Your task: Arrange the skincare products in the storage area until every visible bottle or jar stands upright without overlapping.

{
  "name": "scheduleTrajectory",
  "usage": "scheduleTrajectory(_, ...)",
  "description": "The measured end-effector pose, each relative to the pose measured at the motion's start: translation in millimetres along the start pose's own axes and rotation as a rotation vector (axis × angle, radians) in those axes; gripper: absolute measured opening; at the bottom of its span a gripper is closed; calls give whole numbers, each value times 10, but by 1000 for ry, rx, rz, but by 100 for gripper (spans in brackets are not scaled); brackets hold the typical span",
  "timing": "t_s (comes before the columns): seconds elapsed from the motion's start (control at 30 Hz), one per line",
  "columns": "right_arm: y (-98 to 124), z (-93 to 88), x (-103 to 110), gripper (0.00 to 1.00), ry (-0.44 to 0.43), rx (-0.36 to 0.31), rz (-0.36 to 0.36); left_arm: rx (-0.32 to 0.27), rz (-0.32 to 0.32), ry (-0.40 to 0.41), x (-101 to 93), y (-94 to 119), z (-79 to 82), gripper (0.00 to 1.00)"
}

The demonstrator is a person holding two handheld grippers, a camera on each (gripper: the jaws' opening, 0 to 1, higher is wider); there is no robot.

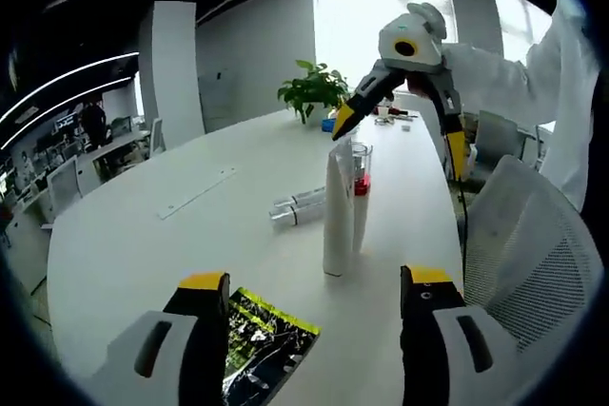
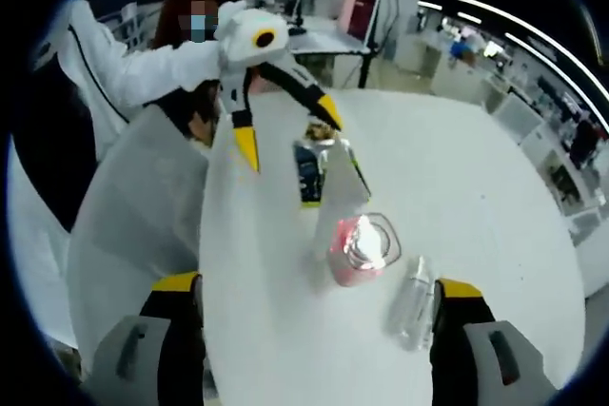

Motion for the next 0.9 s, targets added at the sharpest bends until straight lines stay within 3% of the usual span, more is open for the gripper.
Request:
scheduleTrajectory(0.37,-40,-40,70,100,-31,-14,-6,-24,26,67,-120,128,4,98)
scheduleTrajectory(0.9,18,-146,100,100,-128,-58,-80,5,66,117,-215,270,-84,99)
Point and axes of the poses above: the point that each gripper's makers call its tool centre point, and the gripper's own axes: y roughly backward along the fingers, x roughly to its left, z roughly out of its top, the point moved 7 cm from there along y, roughly backward along the fingers, and after that the axes turned 12 degrees about x, right-handed, at the moved point
